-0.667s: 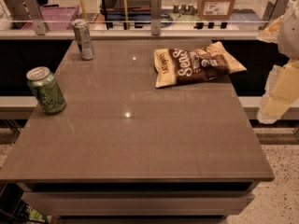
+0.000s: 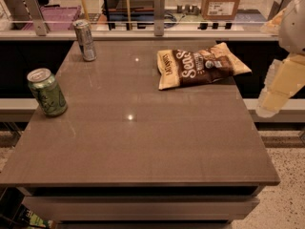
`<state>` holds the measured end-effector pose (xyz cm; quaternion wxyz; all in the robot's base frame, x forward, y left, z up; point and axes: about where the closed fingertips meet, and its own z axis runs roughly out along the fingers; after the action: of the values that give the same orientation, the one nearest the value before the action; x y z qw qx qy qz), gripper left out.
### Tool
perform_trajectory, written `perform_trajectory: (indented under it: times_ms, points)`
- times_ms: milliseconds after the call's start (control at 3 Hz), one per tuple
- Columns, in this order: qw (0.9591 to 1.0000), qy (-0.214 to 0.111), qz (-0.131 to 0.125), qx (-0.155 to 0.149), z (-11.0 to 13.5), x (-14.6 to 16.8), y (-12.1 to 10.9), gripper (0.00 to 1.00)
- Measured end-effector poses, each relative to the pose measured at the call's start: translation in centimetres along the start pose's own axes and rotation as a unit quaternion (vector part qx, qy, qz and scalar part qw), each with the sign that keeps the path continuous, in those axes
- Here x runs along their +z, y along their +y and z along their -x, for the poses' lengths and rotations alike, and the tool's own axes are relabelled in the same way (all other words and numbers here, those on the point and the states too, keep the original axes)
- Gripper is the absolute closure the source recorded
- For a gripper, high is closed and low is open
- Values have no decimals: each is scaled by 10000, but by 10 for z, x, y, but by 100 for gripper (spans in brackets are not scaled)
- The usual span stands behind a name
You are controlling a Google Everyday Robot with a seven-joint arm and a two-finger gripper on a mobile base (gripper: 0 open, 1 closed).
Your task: Move brown chip bag near green can
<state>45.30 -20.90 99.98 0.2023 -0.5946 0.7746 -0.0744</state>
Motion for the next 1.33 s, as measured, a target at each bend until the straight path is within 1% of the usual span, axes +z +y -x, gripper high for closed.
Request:
perform_trajectory:
  times_ms: [333,667,1000,1333]
  points:
    - [9996,-194,-220,-1,10,8,-17,0]
    - [9977,-640,-239,-17,30,41,-57,0]
    - [9977,-641,-240,-17,30,41,-57,0]
    - [9982,-557,-236,-26,31,48,-69,0]
